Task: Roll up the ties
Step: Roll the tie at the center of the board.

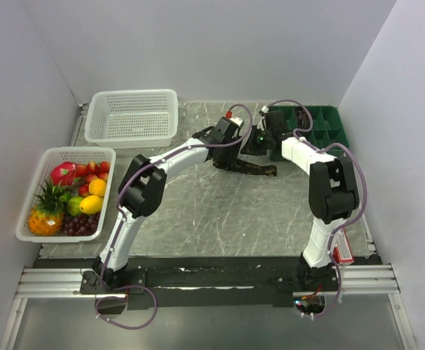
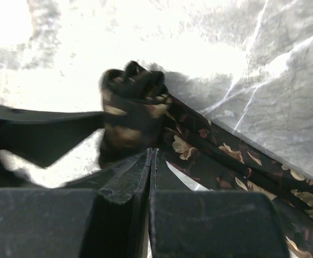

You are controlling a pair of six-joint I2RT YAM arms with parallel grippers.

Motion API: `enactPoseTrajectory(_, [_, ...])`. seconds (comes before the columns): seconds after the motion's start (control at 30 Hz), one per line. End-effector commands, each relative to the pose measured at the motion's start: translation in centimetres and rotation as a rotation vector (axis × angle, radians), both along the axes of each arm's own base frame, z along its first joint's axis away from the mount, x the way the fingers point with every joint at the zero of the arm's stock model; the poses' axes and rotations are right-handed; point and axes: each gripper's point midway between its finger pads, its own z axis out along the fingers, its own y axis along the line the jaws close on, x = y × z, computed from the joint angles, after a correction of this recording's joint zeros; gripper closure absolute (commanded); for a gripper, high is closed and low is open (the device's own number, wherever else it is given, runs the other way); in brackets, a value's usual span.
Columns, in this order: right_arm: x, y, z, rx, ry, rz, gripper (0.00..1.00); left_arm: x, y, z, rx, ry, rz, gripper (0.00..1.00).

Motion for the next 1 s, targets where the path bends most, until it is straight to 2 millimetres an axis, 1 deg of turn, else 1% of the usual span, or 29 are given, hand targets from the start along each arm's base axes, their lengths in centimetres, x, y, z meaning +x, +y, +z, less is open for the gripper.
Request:
enactPoseTrajectory(0.0, [0.5,-0.2,3.2,0.030,-0.087,-0.005,1.00,-1.1,-2.5,1.3,-0.106,-0.004,-0.098,0.39])
enactPoseTrajectory(0.1, [0.6,-0.1,3.5,0.040,-0.092,0.007,1.00,-1.5,-3.3,1.3,-0.137,0.006,-0.135,0.37])
enactPoseTrajectory(0.2, [0.7,0.2,3.2,0.045,-0.081,0.019,1.00,-1.6,-3.2,0.9,-0.133,0.013,-0.136,0.34])
enactPoseTrajectory(0.23, [0.7,0.3,2.5,0.042,-0.062,0.023,1.00,-1.6,-3.2,0.8,-0.132,0.012,-0.137,0.30])
enactPoseTrajectory(0.3, [0.9,0.4,2.1,0.046,-0.053,0.029,1.00,-1.7,-3.2,0.6,-0.135,0.015,-0.142,0.28])
enactPoseTrajectory(0.33, [0.8,0.5,1.3,0.046,-0.038,0.034,1.00,-1.6,-3.2,0.6,-0.136,0.012,-0.139,0.24])
enactPoseTrajectory(0.43, [0.6,0.7,0.5,0.058,-0.015,0.046,1.00,-1.8,-3.1,0.2,-0.134,0.018,-0.145,0.20])
enactPoseTrajectory(0.5, [0.5,1.1,0.2,0.071,-0.003,0.065,1.00,-1.9,-3.1,0.1,-0.137,0.021,-0.153,0.18])
enactPoseTrajectory(0.53, [0.4,1.2,-0.3,0.077,0.011,0.072,1.00,-2.0,-3.2,0.0,-0.140,0.025,-0.162,0.18])
enactPoseTrajectory(0.63, [0.4,1.7,-0.4,0.098,0.019,0.098,1.00,-2.3,-3.5,-0.2,-0.150,0.030,-0.185,0.17])
enactPoseTrajectory(0.73, [0.1,1.7,-0.8,0.093,0.030,0.104,1.00,-2.5,-3.6,-0.1,-0.159,0.031,-0.201,0.15])
enactPoseTrajectory(0.9, [-0.2,1.7,0.5,0.105,-0.016,0.111,1.00,-2.9,-4.0,-0.8,-0.171,0.059,-0.233,0.14])
enactPoseTrajectory(0.93, [0.0,1.8,0.3,0.106,-0.009,0.116,1.00,-3.0,-4.0,-0.9,-0.175,0.063,-0.234,0.14])
enactPoseTrajectory(0.97, [0.0,1.8,0.0,0.106,0.000,0.116,1.00,-2.9,-4.2,-0.5,-0.188,0.054,-0.239,0.14])
